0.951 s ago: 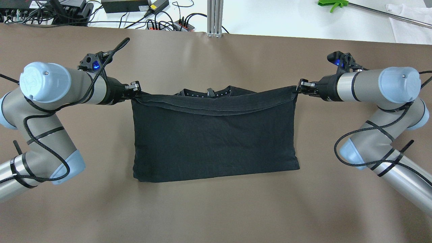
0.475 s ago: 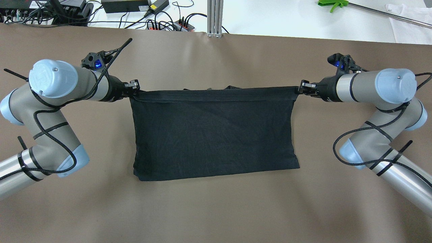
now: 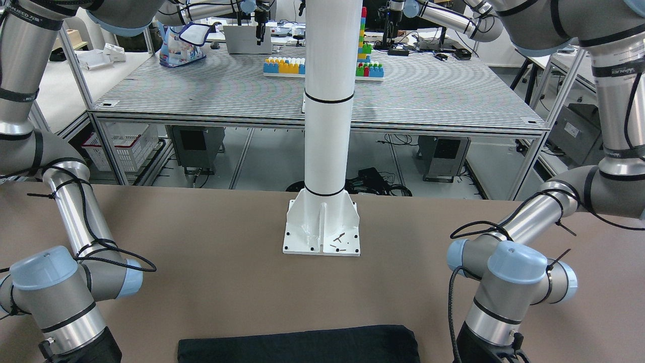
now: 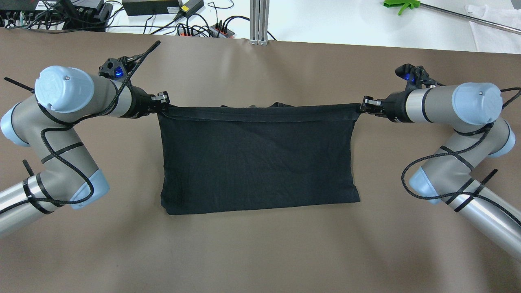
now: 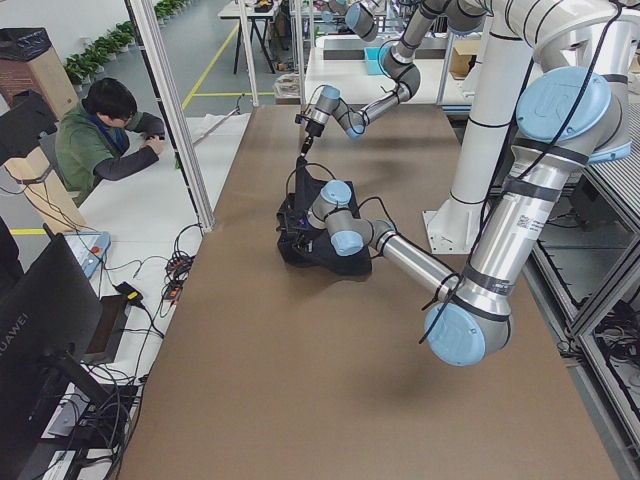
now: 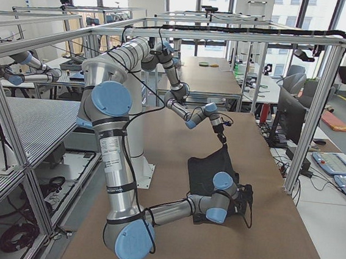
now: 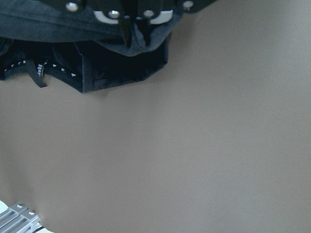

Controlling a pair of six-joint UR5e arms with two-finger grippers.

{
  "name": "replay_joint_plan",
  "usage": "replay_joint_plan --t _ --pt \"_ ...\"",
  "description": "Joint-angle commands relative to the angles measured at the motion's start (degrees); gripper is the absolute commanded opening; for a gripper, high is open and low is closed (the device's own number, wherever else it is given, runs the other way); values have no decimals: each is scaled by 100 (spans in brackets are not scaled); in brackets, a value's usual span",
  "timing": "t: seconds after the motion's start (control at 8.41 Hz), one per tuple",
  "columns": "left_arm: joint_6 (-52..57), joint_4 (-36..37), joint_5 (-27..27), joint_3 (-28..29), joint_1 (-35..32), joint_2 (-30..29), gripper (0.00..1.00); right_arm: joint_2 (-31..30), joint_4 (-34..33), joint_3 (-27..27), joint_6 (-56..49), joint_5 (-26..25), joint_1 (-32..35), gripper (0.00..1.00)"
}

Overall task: Fold clothes
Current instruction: 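Hold the folded hem with both grippers near the collar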

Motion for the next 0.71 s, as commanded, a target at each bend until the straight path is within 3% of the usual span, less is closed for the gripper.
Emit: replay_joint_plan --t 0.0,0.48,0.59 --pt "-53 5 -40 -287 9 -64 0 67 -9 170 169 4 -12 0" --pt "-53 5 -49 -288 62 -188 0 58 -18 329 170 21 -108 0" --pt "-53 5 -40 -270 62 -188 0 58 -18 303 170 4 -108 11"
